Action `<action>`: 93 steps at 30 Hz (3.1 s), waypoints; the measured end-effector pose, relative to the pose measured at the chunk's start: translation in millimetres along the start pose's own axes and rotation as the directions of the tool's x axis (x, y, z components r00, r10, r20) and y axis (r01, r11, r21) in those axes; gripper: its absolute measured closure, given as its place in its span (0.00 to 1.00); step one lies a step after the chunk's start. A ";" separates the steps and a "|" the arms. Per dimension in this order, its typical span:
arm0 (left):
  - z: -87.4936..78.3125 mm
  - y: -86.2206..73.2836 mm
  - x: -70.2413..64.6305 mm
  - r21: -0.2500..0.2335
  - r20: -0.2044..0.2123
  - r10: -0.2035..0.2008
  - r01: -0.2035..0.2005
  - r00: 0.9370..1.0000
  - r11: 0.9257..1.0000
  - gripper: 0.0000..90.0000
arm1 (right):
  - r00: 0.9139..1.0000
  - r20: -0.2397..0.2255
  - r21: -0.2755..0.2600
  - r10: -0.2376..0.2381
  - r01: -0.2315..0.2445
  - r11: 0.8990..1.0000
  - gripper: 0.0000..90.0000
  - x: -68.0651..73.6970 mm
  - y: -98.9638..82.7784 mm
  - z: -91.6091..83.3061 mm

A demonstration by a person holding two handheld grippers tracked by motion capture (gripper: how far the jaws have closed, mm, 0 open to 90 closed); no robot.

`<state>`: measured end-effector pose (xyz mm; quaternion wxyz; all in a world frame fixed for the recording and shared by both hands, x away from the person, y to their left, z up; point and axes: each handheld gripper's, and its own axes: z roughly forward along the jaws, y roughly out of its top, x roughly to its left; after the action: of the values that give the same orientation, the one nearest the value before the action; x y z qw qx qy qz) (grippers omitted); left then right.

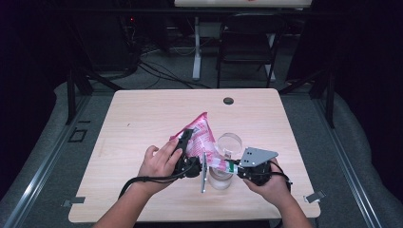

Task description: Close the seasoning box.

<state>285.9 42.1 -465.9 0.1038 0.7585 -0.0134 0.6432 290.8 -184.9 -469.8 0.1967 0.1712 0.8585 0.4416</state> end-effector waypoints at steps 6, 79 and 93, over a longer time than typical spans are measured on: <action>-0.3 0.5 0.4 0.003 -0.002 0.001 -0.001 1.000 1.000 0.71 | 1.000 0.001 0.001 0.000 0.000 1.000 1.00 -0.1 0.0 -0.1; -5.6 2.9 -0.1 -0.021 -0.037 0.026 -0.026 0.999 0.999 0.72 | 1.000 0.003 0.005 0.010 -0.010 1.000 1.00 -3.3 -2.8 -0.9; -6.0 3.7 0.1 -0.020 -0.034 0.020 -0.020 0.999 1.000 0.72 | 1.000 0.011 0.003 0.011 -0.011 1.000 1.00 -4.0 -3.2 -1.6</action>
<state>279.5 39.6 -464.4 0.1054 0.7463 -0.0258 0.6567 293.1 -189.7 -470.8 0.1988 0.1787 0.8572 0.4402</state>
